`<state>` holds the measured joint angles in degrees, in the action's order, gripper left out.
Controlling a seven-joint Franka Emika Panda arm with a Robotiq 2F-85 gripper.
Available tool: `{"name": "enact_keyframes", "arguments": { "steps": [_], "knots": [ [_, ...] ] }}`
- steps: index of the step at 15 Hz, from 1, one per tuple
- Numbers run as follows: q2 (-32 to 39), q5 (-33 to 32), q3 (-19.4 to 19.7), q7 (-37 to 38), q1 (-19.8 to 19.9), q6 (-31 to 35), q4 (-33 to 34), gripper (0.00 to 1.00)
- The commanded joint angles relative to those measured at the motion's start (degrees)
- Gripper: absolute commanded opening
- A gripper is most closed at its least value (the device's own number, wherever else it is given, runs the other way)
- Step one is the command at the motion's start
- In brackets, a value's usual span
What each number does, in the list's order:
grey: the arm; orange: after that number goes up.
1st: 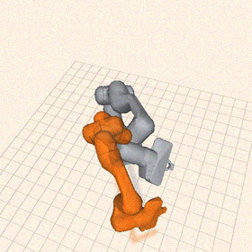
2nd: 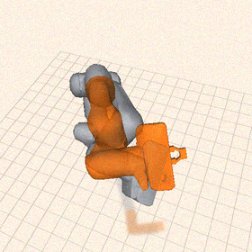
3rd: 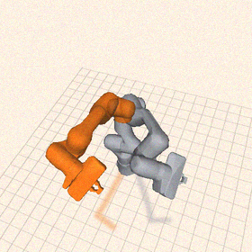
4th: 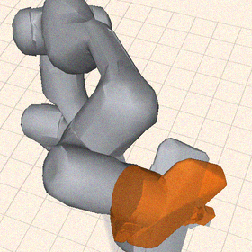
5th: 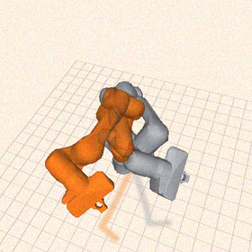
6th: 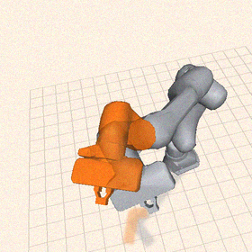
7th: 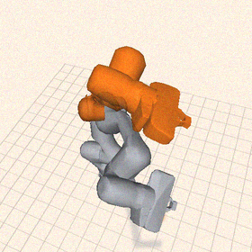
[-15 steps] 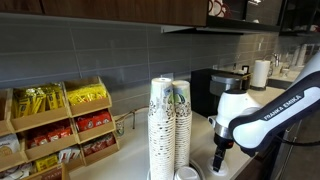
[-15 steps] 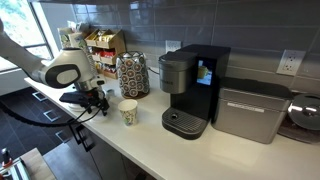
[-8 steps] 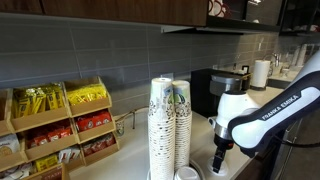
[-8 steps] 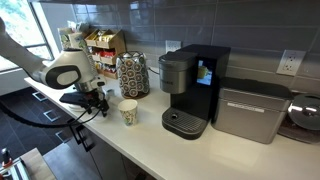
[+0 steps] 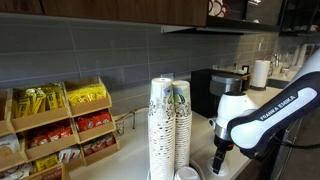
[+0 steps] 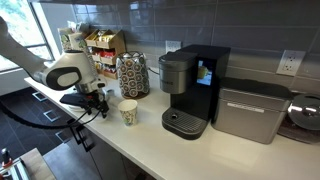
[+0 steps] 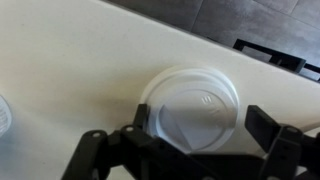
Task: Remove the top coffee cup on the right stacked cups, then put a lid on it
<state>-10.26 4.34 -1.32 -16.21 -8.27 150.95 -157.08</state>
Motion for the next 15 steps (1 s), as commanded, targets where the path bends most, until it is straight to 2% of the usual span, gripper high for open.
{"name": "enact_keyframes", "arguments": {
  "steps": [1, 9, 13, 15],
  "knots": [
    [0.6, 1.58, 0.22, -1.56, -0.24, 1.51, -0.45, 1.0],
    [0.72, 2.23, 0.31, -2.27, -0.27, 1.62, -0.45, 0.96],
    [0.67, 2.42, 0.36, -2.49, -0.23, 1.63, -0.47, 0.83],
    [0.38, 2.46, 0.43, -2.61, -0.22, 1.74, -0.76, 0.83]
  ]
}}
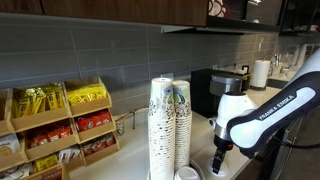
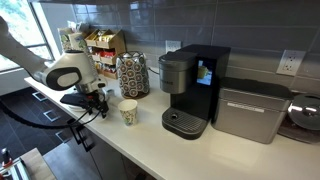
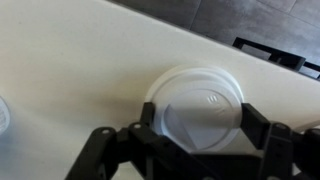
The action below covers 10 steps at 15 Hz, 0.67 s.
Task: Remove the top coffee cup on the right stacked cups, then put a lid on it
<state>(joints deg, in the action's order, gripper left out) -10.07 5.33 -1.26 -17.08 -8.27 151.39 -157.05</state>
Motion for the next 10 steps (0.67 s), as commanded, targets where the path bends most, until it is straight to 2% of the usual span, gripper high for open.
{"name": "enact_keyframes", "arguments": {
  "steps": [1, 10],
  "knots": [
    [-0.09, 1.52, 0.43, -1.8, -0.25, 1.3, -0.96, 0.8],
    [-2.87, -1.21, 0.73, -0.62, 1.31, -0.48, -0.9, 0.8]
  ]
}}
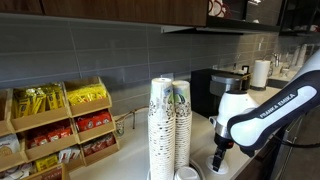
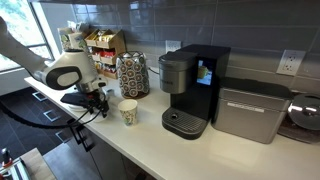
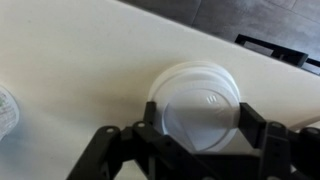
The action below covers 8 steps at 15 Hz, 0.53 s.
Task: Remove the top coffee cup on the right stacked cups, then put a lid on it
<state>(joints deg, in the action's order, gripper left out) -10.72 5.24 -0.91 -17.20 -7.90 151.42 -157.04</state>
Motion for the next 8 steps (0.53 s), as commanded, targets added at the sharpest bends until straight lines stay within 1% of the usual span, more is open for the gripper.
{"name": "enact_keyframes", "arguments": {
  "steps": [1, 6, 8],
  "knots": [
    [-2.73, -1.44, 0.46, -0.36, 1.21, -0.79, -0.91, 0.8],
    [-6.23, -3.99, 0.71, 0.63, 2.9, -2.75, -0.62, 0.8],
    [-7.7, -5.13, 0.78, 0.83, 3.4, -4.12, -0.4, 0.79]
  ]
}}
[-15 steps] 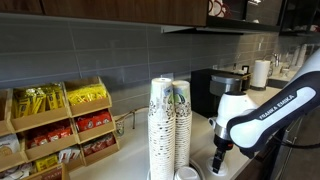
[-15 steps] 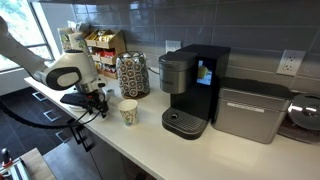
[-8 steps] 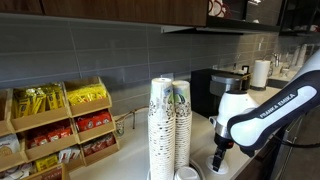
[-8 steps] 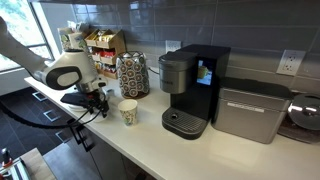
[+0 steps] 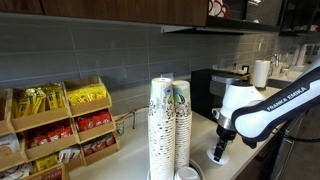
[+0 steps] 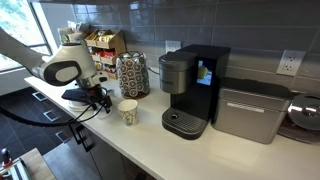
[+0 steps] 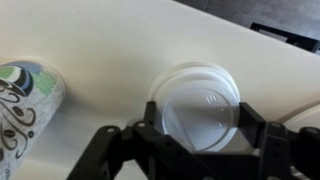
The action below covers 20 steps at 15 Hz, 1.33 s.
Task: Remove the top coffee cup on the right stacked cups, then put a lid on it
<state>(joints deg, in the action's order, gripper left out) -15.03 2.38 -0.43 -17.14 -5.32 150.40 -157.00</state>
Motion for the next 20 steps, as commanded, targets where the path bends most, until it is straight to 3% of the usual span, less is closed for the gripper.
{"name": "enact_keyframes", "arguments": {
  "steps": [1, 5, 20],
  "knots": [
    [-4.07, -2.71, 0.32, 0.85, 0.99, -3.75, -0.33, 0.79],
    [-6.66, -3.97, 0.36, 1.1, 1.39, -6.78, 0.12, 0.82],
    [-12.14, -6.68, 0.55, 1.46, 2.75, -14.85, 4.24, 0.79]
  ]
}}
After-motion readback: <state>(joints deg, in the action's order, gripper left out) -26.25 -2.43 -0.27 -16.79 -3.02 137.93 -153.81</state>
